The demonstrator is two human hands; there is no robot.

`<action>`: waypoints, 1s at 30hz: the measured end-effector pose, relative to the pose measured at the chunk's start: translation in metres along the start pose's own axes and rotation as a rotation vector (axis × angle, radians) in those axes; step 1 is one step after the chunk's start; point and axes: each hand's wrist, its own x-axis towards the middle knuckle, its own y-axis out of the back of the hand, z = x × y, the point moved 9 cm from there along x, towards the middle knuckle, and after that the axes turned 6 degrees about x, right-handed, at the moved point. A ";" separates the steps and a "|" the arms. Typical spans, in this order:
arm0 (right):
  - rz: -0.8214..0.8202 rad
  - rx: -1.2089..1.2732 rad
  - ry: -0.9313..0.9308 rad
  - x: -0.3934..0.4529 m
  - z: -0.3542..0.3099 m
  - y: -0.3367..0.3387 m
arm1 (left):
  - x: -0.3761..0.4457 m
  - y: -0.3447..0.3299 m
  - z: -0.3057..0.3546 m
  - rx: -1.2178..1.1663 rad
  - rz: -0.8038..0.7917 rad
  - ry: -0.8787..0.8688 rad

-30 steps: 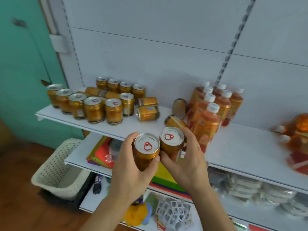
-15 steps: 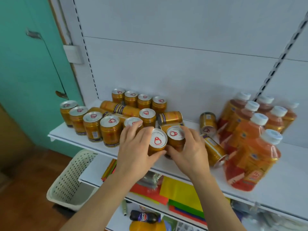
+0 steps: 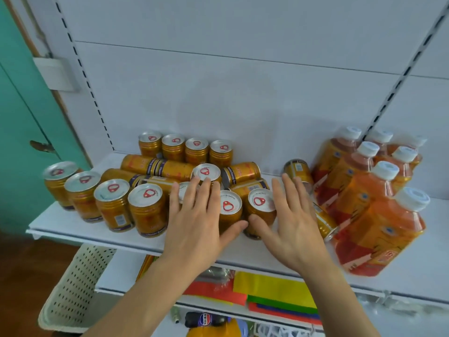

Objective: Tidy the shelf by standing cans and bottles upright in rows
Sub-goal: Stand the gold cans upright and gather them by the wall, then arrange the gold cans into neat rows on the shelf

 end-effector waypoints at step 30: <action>-0.279 -0.086 0.163 0.148 -0.198 -0.071 | 0.132 -0.057 -0.262 -0.161 -0.582 -0.055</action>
